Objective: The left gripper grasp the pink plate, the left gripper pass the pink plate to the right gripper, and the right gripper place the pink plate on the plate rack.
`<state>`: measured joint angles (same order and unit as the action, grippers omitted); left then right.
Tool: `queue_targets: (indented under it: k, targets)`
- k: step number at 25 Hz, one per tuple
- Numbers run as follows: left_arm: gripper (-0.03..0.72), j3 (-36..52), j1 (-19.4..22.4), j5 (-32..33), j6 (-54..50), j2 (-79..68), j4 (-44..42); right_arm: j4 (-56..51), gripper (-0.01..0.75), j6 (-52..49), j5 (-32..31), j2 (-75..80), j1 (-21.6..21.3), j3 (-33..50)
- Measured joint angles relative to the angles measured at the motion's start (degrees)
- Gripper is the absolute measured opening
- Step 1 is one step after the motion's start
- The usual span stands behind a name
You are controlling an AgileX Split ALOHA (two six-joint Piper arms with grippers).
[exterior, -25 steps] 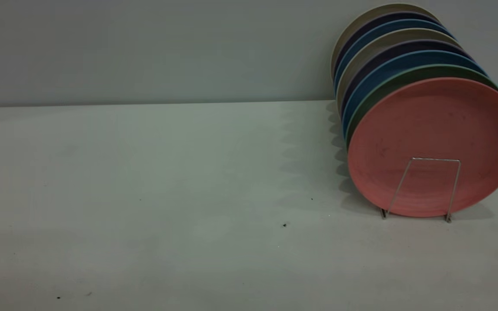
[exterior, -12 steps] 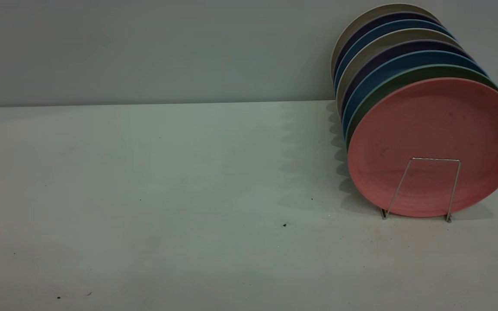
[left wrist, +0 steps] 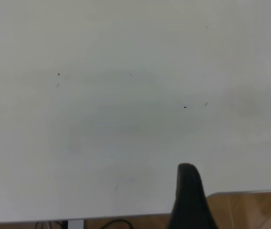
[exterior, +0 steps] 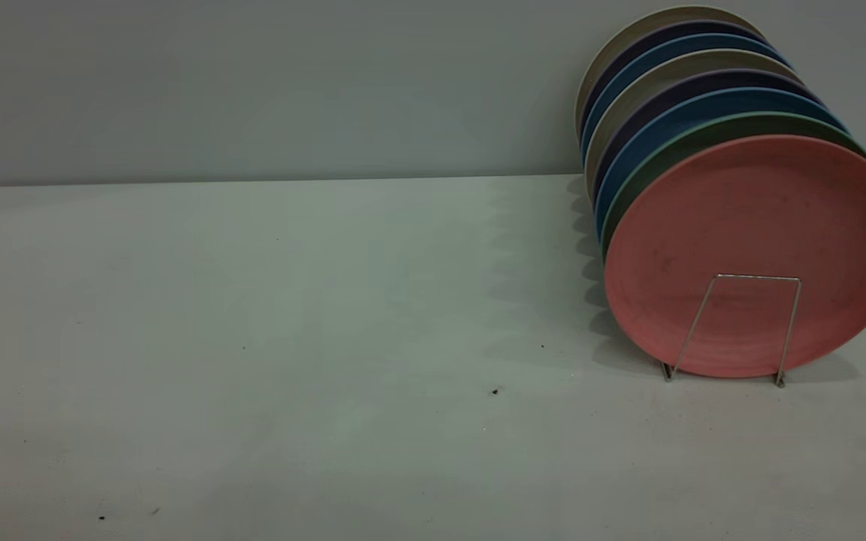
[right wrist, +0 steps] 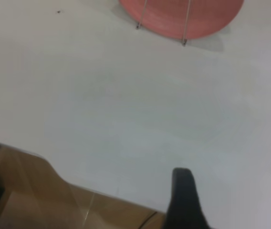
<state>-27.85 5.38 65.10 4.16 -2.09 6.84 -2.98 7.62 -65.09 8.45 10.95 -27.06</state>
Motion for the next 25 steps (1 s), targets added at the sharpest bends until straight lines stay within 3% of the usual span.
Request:
queue_targets:
  k: [16,25]
  targets:
    - [0.492,0.00,-5.54,-0.06,-0.68,0.00,-4.03,2.98,0.565,-3.09,0.00,0.00,0.00,0.00]
    - [0.483,0.00,-5.70,-0.06,-0.80,0.00,-4.05,2.57,0.565,-3.57,0.00,0.00,0.00,0.00]
